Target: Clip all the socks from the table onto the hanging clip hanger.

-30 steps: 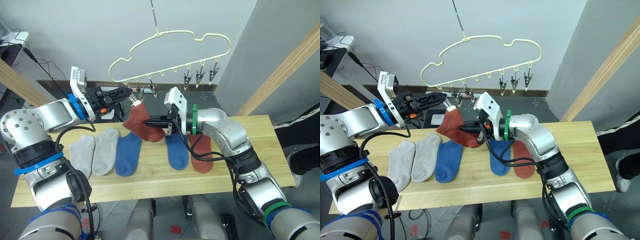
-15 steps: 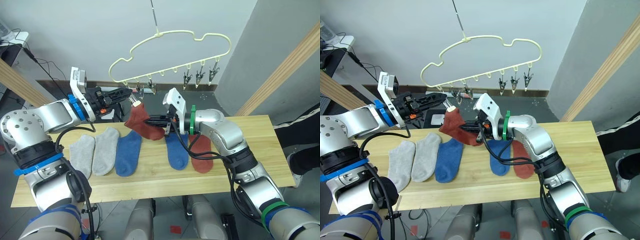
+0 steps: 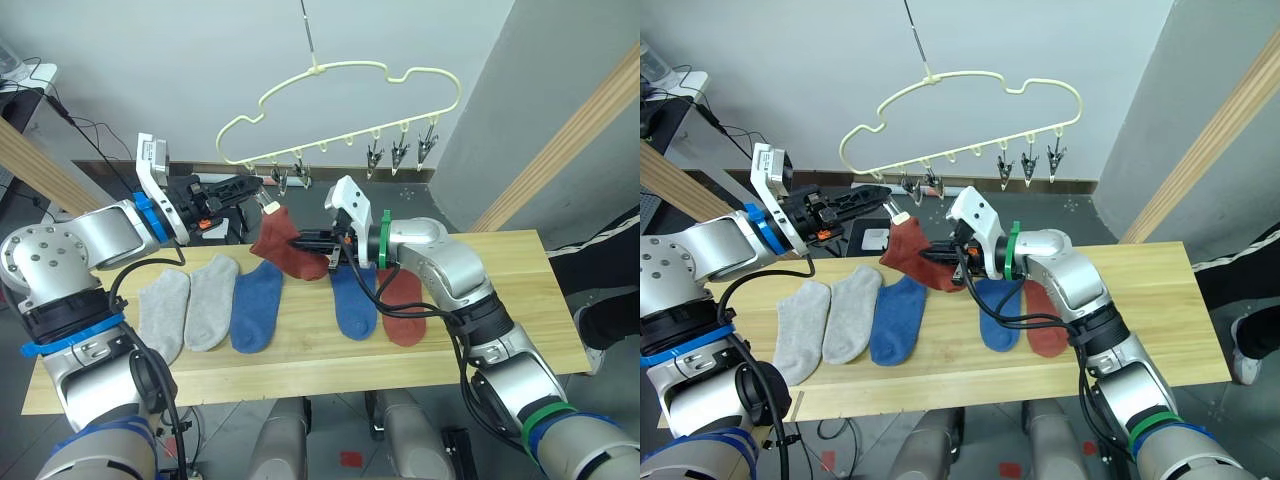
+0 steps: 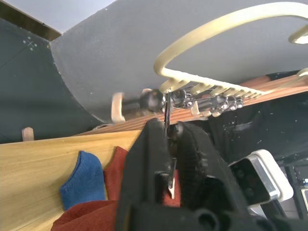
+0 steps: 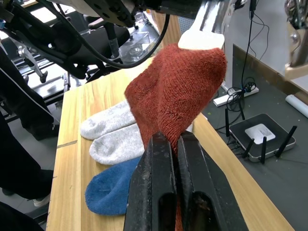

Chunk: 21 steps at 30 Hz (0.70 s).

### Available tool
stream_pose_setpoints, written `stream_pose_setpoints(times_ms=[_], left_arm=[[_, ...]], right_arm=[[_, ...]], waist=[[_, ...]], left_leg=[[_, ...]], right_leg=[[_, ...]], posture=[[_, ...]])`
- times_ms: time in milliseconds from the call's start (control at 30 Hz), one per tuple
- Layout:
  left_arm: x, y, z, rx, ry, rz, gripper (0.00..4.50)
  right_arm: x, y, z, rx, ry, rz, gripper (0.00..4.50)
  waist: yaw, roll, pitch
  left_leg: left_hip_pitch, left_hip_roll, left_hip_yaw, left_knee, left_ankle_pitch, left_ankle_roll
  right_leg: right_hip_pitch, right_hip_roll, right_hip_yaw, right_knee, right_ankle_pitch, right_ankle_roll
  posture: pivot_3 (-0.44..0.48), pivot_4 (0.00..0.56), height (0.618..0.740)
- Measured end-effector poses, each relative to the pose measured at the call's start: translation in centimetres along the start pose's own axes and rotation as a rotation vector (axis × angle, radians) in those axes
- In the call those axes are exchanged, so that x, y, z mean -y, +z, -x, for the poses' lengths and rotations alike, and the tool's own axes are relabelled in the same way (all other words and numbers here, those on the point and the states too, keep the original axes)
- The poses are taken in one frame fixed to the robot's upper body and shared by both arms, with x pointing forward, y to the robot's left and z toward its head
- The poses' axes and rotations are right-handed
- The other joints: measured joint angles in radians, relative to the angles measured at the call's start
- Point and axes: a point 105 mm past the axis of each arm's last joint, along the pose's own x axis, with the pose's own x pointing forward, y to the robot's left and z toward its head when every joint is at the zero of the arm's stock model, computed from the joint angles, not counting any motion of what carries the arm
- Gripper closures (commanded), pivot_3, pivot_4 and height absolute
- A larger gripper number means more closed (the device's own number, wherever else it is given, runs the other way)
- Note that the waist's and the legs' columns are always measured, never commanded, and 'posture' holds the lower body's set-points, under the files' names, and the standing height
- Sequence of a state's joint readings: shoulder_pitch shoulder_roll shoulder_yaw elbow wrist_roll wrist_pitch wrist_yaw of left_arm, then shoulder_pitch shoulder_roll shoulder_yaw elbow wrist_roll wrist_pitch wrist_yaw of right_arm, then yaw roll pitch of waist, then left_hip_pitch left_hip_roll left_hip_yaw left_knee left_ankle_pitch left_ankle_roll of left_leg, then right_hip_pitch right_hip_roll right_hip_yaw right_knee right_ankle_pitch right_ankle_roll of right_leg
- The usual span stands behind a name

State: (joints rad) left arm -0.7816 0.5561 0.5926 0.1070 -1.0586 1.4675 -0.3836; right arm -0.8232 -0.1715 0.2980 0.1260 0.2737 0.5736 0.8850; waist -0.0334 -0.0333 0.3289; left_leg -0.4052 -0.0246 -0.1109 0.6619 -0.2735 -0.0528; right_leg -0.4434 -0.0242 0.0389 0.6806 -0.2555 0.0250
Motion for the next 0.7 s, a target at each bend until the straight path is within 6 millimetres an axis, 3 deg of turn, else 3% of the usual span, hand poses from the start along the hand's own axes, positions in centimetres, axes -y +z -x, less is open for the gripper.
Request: stream_pose_setpoints(times_ms=[333, 367, 467, 567, 700], left_arm=[[0.0, -0.1, 0.1, -0.007, -0.004, 0.002, 0.23], [0.0, -0.1, 0.2, -0.009, 0.001, -0.003, 0.03], [0.2, 0.4, 1.1, -0.011, 0.025, -0.054, 0.03], [0.2, -0.1, 2.4, -0.062, 0.092, -0.172, 0.0], [0.7, -1.3, 2.9, -0.118, 0.117, -0.305, 0.0]], right_arm=[[0.0, 0.4, -0.2, 0.008, -0.006, 0.007, 4.5], [0.0, 0.4, -0.2, 0.01, -0.007, 0.007, 4.5], [0.1, 0.4, -0.5, 0.009, -0.02, 0.006, 4.5], [0.2, 0.3, -0.8, 0.011, -0.034, -0.005, 3.8], [0.4, 0.5, -0.9, 0.022, -0.05, -0.016, 2.43]], waist=[[0.0, 0.0, 0.0], [-0.001, 0.0, 0.0], [-0.004, 0.0, 0.0], [-0.009, 0.0, 0.0], [-0.007, 0.0, 0.0]], left_leg=[[0.0, 0.0, 0.0, 0.0, 0.0, 0.0], [0.0, 0.0, 0.0, 0.0, 0.0, 0.0], [0.0, 0.0, 0.0, -0.001, 0.0, 0.0], [0.0, 0.0, 0.001, -0.001, 0.0, 0.0], [0.0, 0.0, 0.0, -0.002, 0.0, 0.0]], right_leg=[[0.0, 0.0, 0.0, 0.0, 0.0, 0.0], [0.0, 0.0, 0.0, 0.0, 0.0, 0.0], [0.0, 0.0, 0.0, 0.0, 0.0, 0.0], [-0.001, 0.0, 0.001, 0.0, 0.0, 0.0], [-0.001, 0.0, 0.001, -0.001, 0.0, 0.0]], posture=[[0.017, 0.34, 0.74], [0.016, 0.342, 0.74], [0.017, 0.342, 0.74], [0.02, 0.345, 0.74], [0.03, 0.348, 0.74]])
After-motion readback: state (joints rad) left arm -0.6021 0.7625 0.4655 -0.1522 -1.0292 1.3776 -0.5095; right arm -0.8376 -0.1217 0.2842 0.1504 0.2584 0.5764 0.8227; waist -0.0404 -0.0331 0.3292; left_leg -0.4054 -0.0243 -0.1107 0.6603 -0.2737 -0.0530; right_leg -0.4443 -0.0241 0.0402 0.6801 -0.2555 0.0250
